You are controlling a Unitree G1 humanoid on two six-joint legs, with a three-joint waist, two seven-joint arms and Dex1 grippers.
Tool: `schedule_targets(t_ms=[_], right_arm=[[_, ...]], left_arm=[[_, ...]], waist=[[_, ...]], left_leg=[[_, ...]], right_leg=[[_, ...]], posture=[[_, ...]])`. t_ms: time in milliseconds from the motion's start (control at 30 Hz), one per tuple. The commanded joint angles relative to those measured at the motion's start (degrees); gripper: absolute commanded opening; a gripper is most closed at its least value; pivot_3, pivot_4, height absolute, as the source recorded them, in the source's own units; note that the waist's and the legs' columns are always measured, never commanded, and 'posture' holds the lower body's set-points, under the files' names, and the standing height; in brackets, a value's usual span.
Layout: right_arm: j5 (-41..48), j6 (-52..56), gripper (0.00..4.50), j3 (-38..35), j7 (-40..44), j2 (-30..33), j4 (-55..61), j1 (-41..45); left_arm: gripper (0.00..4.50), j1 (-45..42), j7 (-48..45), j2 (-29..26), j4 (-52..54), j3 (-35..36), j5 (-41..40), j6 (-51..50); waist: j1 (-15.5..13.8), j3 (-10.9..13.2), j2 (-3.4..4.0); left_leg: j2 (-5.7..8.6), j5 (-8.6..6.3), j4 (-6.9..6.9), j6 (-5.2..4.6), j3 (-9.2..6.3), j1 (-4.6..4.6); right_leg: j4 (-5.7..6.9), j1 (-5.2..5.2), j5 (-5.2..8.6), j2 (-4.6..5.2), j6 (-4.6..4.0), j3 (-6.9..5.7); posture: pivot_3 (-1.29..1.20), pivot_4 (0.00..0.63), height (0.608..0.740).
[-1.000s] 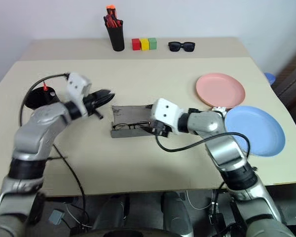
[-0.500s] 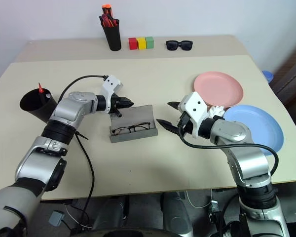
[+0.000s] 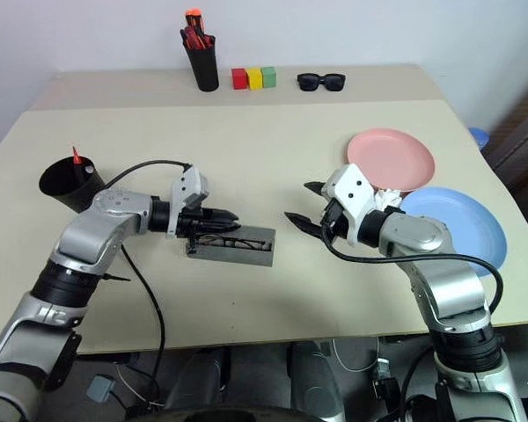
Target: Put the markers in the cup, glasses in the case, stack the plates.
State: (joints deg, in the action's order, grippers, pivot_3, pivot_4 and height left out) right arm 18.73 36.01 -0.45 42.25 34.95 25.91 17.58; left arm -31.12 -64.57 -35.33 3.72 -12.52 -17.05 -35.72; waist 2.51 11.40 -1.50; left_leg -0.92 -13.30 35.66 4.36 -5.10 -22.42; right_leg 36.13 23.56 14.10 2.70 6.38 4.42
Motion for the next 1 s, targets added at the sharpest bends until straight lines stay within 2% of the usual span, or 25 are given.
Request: schedule_targets(t_ms=[33, 200, 433, 700, 800, 867, 967, 1000], right_arm=[[-0.3, -2.0, 3.45, -0.2, 0.1, 0.9, -0.1, 0.9], [-4.9, -2.5, 3.45, 0.1, -2.8, 2.1, -7.0, 4.4], [-19.4, -8.5, 3.45, 4.6, -11.4, 5.2, -29.8, 14.1], [-26.2, -19.8, 3.45, 8.4, -16.9, -0.6, -64.3, 29.5], [-26.6, -23.2, 2.60, 8.4, -17.1, -2.1, -71.6, 33.0], [-26.7, -24.8, 1.58, 8.1, -16.8, -2.6, -74.1, 34.1], [-27.4, -27.1, 0.03, 8.3, -16.6, -2.1, -71.9, 34.0], [-27.5, -27.5, 0.03, 8.2, -16.5, -1.8, -70.8, 33.6]], left_arm=[[0.82, 2.5, -1.2, -3.3, 5.4, 0.9, -0.8, 0.4], [0.82, 6.2, -0.6, -6.5, 6.5, -0.1, 1.8, 3.8], [0.82, 4.2, 12.3, 4.2, 2.7, 12.0, -3.1, 8.8], [0.82, 8.2, 17.6, 6.1, 10.1, 15.7, -6.8, 5.7], [0.78, 9.5, 19.4, 6.4, 11.9, 16.2, -7.8, 4.6], [0.78, 10.2, 20.4, 6.4, 12.8, 16.4, -8.2, 4.3], [0.78, 11.0, 21.7, 6.4, 13.8, 16.5, -8.7, 3.8], [0.78, 11.1, 22.0, 6.3, 14.1, 16.5, -8.8, 3.7]], waist=[[0.1, 0.0, 0.01], [0.0, 0.0, 0.01], [-0.1, 0.0, 0.00], [0.9, 0.0, 0.04], [1.2, 0.0, 0.05], [1.2, 0.0, 0.05], [1.3, 0.1, 0.07], [1.4, 0.1, 0.07]], left_leg=[[0.00, 0.00, -0.01, 0.00, 0.00, 0.00], [-0.01, 0.00, 0.00, 0.00, 0.03, 0.01], [0.00, 0.00, 0.15, 0.00, 0.10, -0.04], [-0.01, -0.01, -0.03, -0.02, 0.13, 0.03], [0.00, 0.00, -0.03, -0.01, 0.13, 0.01], [0.00, 0.00, -0.03, -0.01, 0.12, 0.01], [0.01, -0.01, -0.03, -0.01, 0.12, 0.00], [0.01, -0.01, -0.02, -0.01, 0.11, 0.00]], right_leg=[[0.00, 0.02, 0.00, -0.01, 0.00, 0.00], [-0.02, 0.00, 0.02, 0.00, -0.05, 0.02], [-0.01, 0.00, 0.00, 0.02, -0.06, 0.07], [0.02, 0.05, -0.13, 0.00, 0.17, 0.08], [0.01, 0.05, -0.14, 0.02, 0.17, 0.09], [0.00, 0.04, -0.14, 0.02, 0.17, 0.08], [0.00, 0.04, -0.14, 0.02, 0.18, 0.09], [0.00, 0.04, -0.14, 0.02, 0.18, 0.09]], posture=[[0.00, 0.150, 0.740], [0.00, 0.150, 0.740], [0.00, 0.150, 0.740], [0.00, 0.150, 0.740], [0.00, 0.150, 0.740], [0.00, 0.150, 0.740], [0.00, 0.150, 0.740], [0.00, 0.150, 0.740]])
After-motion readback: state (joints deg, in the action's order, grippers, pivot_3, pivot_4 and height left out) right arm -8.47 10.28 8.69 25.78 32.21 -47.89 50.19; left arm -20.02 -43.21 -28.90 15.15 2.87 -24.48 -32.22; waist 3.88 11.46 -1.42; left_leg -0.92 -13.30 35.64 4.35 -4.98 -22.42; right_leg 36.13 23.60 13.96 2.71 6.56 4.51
